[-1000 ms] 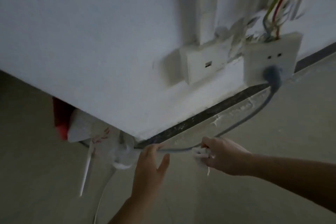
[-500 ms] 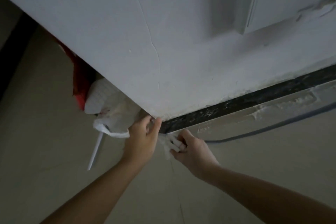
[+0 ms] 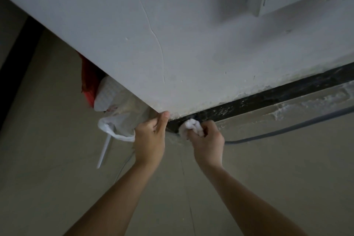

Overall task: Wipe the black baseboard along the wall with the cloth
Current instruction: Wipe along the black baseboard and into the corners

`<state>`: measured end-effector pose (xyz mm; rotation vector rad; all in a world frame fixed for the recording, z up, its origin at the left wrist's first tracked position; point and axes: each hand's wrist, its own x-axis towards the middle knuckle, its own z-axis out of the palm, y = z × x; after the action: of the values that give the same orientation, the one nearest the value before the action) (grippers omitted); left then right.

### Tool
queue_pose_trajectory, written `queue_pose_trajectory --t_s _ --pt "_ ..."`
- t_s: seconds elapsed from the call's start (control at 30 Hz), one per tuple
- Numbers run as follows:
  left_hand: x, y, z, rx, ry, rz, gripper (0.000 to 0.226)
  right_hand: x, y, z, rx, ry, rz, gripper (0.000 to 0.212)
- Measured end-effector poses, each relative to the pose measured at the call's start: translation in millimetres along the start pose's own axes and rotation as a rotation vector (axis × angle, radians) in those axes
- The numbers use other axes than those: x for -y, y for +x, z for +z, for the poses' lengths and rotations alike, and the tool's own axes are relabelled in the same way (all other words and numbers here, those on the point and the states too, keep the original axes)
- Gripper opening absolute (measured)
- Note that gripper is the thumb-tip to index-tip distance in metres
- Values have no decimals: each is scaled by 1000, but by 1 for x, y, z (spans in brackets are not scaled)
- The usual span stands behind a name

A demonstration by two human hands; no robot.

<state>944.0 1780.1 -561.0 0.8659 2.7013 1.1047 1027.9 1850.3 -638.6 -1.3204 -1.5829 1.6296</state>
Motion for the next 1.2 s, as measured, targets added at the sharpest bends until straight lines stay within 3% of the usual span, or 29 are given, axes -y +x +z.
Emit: queue_pose_trajectory --t_s 0.1,0.27,0.33,0.47,0.6,0.63,0.77,0.83,1.03,1.2 --pt "2 -1 2 -11 4 11 58 -6 5 -23 -137 57 82 26" --pt "6 2 2 -20 55 5 57 1 -26 3 192 -8 -59 38" --pt "6 3 2 -12 54 -8 55 10 -24 18 218 -4 -106 42" --pt "6 1 3 -12 20 -22 54 18 -5 7 149 -42 -116 38" --pt "4 0 5 -22 -8 -42 60 11 5 -26 -145 78 -5 26" --pt "3 -1 5 -16 -16 -51 60 7 3 -30 -148 100 31 27" --pt "3 -1 4 -16 7 -61 61 -2 -21 -7 163 -37 -2 34" --pt "3 0 4 -20 10 -70 61 -2 -22 16 214 -24 32 29" --pt "0 -2 4 -35 12 -72 61 -1 -2 16 76 42 138 23" --pt "0 -4 9 -75 9 -97 60 -2 12 -8 -158 138 246 21"
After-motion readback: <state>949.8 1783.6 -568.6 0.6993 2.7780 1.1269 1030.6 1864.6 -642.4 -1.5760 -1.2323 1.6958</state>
